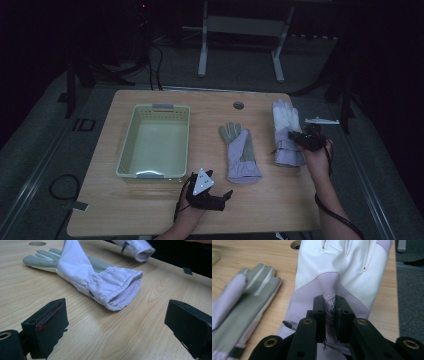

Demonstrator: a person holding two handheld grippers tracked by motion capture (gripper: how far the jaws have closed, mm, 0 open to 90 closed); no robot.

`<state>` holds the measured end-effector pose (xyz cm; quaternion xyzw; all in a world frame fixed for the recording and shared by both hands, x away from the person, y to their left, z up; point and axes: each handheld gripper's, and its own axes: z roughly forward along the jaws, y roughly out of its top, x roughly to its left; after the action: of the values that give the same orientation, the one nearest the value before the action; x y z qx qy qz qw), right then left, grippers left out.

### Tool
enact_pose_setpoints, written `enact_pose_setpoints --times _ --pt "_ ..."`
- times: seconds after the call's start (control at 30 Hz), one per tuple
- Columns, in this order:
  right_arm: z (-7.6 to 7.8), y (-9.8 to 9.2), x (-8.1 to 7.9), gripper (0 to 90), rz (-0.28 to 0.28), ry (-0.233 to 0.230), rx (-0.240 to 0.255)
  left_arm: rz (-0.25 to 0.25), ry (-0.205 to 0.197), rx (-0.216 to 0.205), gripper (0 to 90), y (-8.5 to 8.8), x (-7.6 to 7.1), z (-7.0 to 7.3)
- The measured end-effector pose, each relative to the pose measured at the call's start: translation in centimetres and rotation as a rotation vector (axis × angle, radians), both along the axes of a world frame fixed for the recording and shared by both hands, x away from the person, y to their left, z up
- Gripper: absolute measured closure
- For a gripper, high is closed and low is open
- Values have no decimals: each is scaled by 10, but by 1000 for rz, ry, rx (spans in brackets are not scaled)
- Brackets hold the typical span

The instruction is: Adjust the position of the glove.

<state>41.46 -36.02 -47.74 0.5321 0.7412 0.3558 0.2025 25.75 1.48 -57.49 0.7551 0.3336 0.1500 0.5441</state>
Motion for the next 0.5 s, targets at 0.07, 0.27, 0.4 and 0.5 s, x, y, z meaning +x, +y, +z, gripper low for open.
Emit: enact_pose_setpoints --times 0.07,0.27,0.4,0.5 --pt "3 -1 -4 808 1 -3 5 0 0 0 49 0 0 0" --pt "19 -7 -33 807 16 -20 -7 2 -1 1 49 0 0 0" --pt "17 -12 -50 806 8 -5 -22 3 0 0 49 0 0 0" --pt "9 -14 -58 805 -3 11 -8 3 0 3 49 0 0 0"
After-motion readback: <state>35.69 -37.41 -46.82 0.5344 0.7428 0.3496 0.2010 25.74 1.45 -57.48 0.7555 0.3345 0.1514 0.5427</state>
